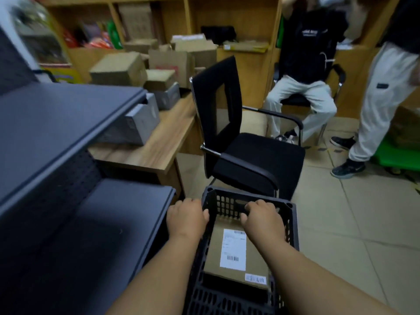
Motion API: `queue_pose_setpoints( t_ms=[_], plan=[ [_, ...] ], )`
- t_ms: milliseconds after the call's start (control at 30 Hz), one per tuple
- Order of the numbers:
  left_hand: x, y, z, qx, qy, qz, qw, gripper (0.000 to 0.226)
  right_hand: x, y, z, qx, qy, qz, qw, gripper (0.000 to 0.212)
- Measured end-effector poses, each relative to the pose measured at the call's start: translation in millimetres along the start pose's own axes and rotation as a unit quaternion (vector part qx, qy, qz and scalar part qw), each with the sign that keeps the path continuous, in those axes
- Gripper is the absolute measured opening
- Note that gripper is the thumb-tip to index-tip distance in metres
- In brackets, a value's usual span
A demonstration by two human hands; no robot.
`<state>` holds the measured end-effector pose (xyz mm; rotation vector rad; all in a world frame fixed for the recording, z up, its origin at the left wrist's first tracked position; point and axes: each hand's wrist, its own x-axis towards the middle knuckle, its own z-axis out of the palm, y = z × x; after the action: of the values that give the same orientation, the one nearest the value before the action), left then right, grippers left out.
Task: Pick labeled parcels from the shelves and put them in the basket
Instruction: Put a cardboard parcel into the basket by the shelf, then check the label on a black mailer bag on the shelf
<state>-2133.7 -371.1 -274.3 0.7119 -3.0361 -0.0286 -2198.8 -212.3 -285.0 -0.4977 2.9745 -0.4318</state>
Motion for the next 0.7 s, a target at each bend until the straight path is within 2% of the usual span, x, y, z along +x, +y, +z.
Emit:
queue_pose_setpoints(
  t_ms=[167,367,533,700],
  plan=[
    [-47,-2,-42,-0.002,0.035,-0.099,0.994,0.032,-20,-16,-37,-0.006,-0.010,-0.097,0.995,0.029],
    [-141,-26,-75,0.009,0.062,-0.237,0.970,0.032,-77,-60,-53,-0.003,-0.017,-0.238,0.971,0.029],
    [-238,-67,-88,0.032,0.066,-0.341,0.937,0.033,-144,-112,-50,0.027,-0.020,-0.351,0.936,0.024],
    [-346,-103,-103,0.043,0.074,-0.438,0.895,0.035,-229,-166,-44,0.044,-0.046,-0.464,0.883,0.027]
  ],
)
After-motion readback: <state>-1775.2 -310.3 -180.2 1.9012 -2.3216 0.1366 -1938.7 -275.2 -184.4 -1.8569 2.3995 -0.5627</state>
